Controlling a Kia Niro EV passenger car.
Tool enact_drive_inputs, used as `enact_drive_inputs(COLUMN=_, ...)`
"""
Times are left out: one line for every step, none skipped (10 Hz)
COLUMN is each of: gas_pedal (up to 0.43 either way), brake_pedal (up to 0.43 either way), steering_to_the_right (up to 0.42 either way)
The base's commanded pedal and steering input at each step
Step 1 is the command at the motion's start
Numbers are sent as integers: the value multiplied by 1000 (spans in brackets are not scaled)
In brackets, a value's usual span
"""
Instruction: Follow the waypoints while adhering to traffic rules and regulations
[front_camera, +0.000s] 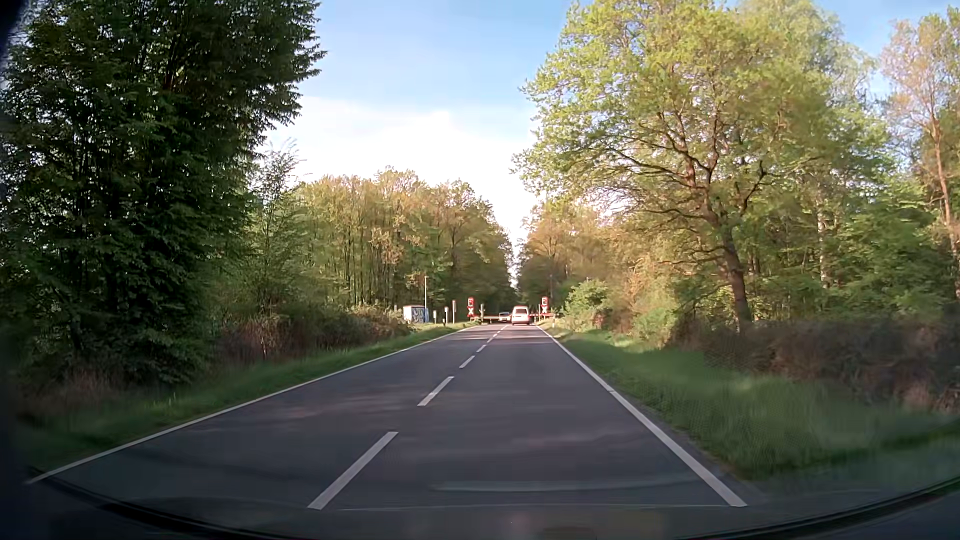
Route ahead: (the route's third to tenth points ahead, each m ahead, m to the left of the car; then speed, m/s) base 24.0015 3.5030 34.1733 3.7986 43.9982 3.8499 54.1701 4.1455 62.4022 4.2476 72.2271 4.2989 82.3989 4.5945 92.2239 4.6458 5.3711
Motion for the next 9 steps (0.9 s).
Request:
enact_drive_inputs(gas_pedal=20, brake_pedal=0, steering_to_the_right=-3)
enact_drive_inputs(gas_pedal=28, brake_pedal=0, steering_to_the_right=-3)
enact_drive_inputs(gas_pedal=28, brake_pedal=0, steering_to_the_right=-2)
enact_drive_inputs(gas_pedal=28, brake_pedal=0, steering_to_the_right=-3)
enact_drive_inputs(gas_pedal=28, brake_pedal=0, steering_to_the_right=-3)
enact_drive_inputs(gas_pedal=28, brake_pedal=0, steering_to_the_right=-3)
enact_drive_inputs(gas_pedal=28, brake_pedal=0, steering_to_the_right=-2)
enact_drive_inputs(gas_pedal=28, brake_pedal=0, steering_to_the_right=-3)
enact_drive_inputs(gas_pedal=28, brake_pedal=0, steering_to_the_right=-3)
